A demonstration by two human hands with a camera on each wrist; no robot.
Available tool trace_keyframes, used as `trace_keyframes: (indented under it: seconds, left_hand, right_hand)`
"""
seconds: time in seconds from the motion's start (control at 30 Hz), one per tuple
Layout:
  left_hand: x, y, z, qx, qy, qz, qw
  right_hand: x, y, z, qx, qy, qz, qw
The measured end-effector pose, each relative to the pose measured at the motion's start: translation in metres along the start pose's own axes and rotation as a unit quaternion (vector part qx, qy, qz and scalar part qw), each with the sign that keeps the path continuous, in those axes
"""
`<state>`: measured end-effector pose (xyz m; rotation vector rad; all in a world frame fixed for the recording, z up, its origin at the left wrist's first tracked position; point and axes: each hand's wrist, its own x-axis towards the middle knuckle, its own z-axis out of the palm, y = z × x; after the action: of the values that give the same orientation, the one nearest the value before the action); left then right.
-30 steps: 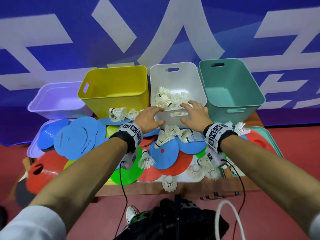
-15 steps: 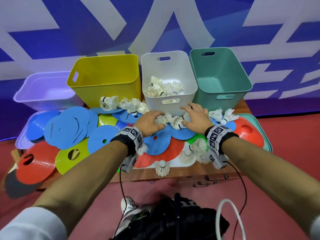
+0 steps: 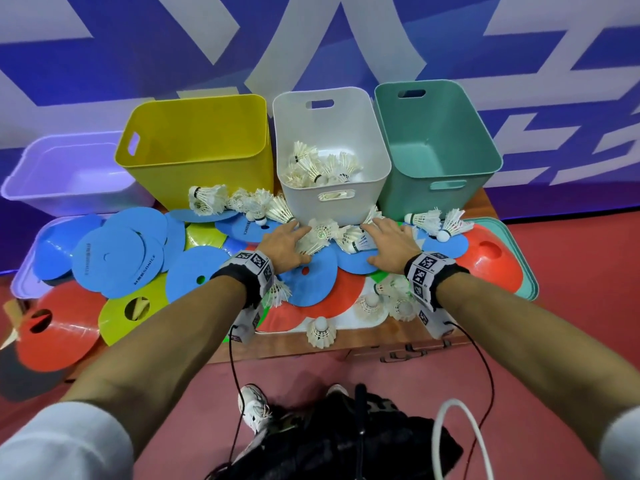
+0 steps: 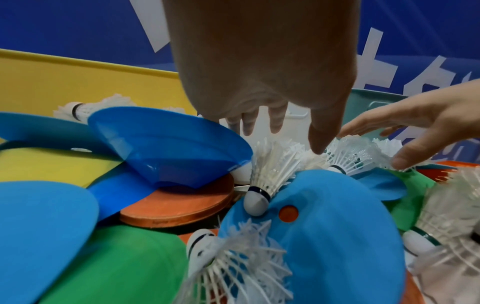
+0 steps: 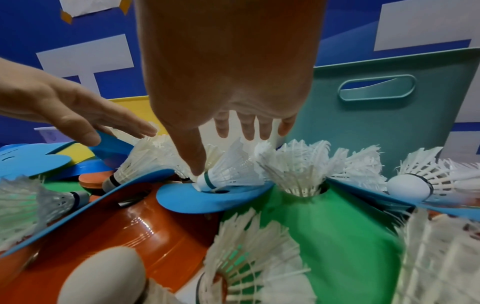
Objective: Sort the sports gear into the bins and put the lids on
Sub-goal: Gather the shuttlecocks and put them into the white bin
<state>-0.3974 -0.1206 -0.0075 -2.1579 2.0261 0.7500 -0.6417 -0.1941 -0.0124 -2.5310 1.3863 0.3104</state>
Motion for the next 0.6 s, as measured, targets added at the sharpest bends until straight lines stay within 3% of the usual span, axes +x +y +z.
trace_keyframes:
  seconds: [0.17,0.6]
  left_hand:
    - [0.010,-0.003,0.003,0.075,0.014,0.024,0.997]
    - [0.005,-0.008,0.015,0.027,0.104,0.090,0.990]
  right_hand:
    - [0.009,0.001,0.000,-0.022,-0.005,0.000,1.000]
    - [0.008,0.005,0.011,-0.099,0.018,0.001,0.995]
